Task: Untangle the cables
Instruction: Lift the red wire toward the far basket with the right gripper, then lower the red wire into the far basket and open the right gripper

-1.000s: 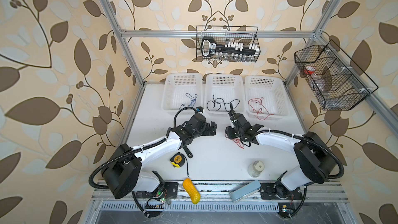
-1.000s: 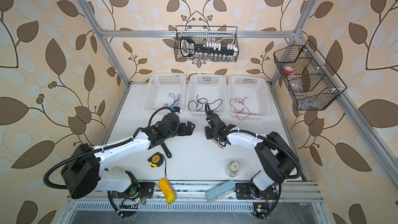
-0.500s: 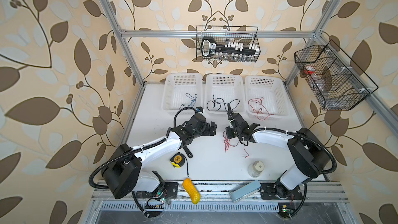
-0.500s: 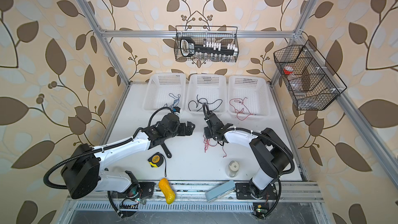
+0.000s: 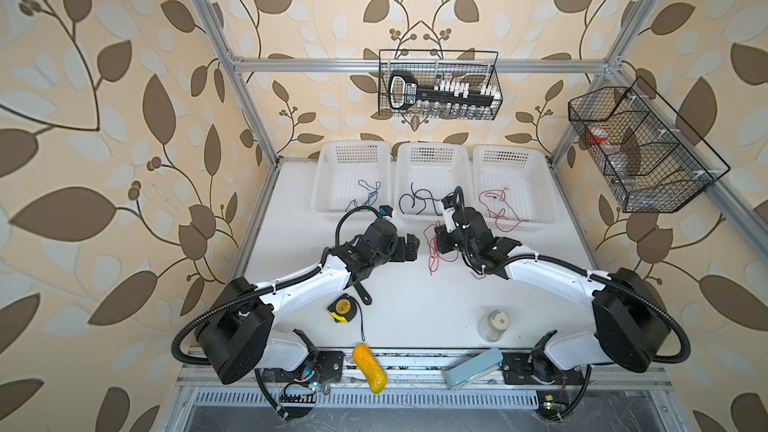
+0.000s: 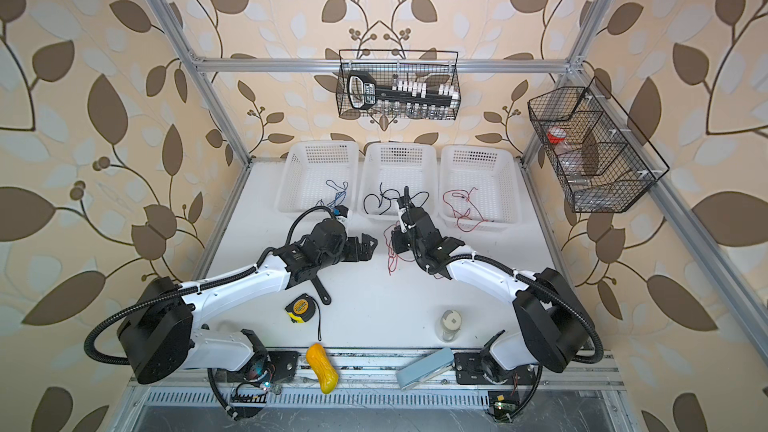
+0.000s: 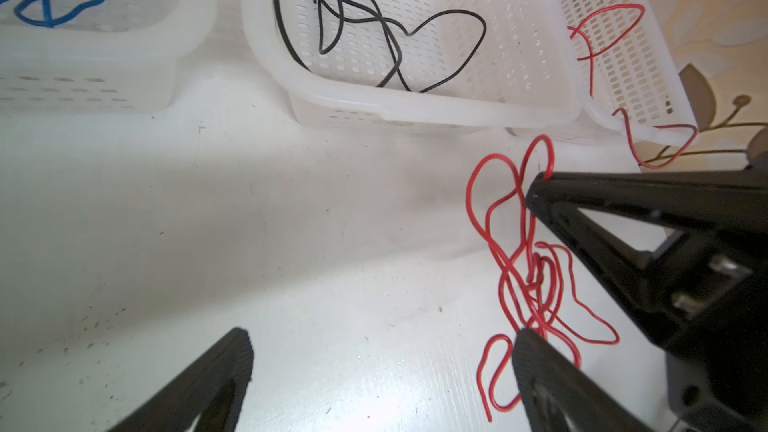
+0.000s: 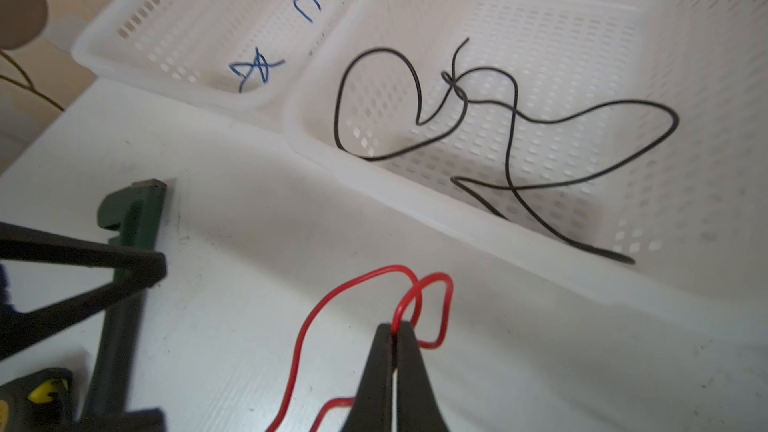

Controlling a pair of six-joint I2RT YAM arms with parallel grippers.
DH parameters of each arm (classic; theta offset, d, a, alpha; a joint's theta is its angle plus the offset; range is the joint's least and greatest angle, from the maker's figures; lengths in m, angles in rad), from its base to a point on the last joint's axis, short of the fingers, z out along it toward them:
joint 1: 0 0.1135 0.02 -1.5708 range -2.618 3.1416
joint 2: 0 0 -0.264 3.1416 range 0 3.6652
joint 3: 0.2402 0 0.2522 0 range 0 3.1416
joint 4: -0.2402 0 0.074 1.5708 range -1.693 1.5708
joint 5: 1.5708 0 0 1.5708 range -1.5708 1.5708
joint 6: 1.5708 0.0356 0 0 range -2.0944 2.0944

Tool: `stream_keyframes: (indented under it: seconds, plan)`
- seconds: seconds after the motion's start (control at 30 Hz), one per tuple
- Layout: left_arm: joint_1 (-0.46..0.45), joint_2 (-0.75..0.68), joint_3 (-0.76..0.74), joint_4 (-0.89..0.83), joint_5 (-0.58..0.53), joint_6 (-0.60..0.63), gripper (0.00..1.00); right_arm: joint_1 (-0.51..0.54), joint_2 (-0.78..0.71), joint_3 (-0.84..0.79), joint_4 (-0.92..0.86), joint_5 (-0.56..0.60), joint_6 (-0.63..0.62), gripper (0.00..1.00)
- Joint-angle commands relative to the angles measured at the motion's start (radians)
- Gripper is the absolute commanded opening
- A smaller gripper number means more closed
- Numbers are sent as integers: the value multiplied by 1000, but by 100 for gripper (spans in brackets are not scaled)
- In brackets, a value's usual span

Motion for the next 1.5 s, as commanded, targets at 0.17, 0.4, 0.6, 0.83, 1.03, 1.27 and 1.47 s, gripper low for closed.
stream_keyframes:
  seconds: [0.17,0.4,0.6,0.83,1.03,1.27,1.47]
  plan:
    - [-6,-77,-28,165,86,3,99,9,-94,-96,210,-81,-80,0]
    - [-6,-115,-44,259,104,-7,99,11,-113,-104,199,-58,-88,0]
    - [-6,-78,-16,245,128,-19,99,12,-177,-92,199,-55,-81,0]
    - [-6,-112,-43,226,95,-15,99,-10,-220,7,85,101,-106,0]
    - [-6,-177,-74,178,27,0,99,-141,-202,120,16,177,-97,0]
    - [-6,-247,-95,119,-49,17,99,-341,-119,235,27,196,-100,0]
    - [-6,-291,-97,58,-119,35,99,-479,16,299,86,188,-59,0]
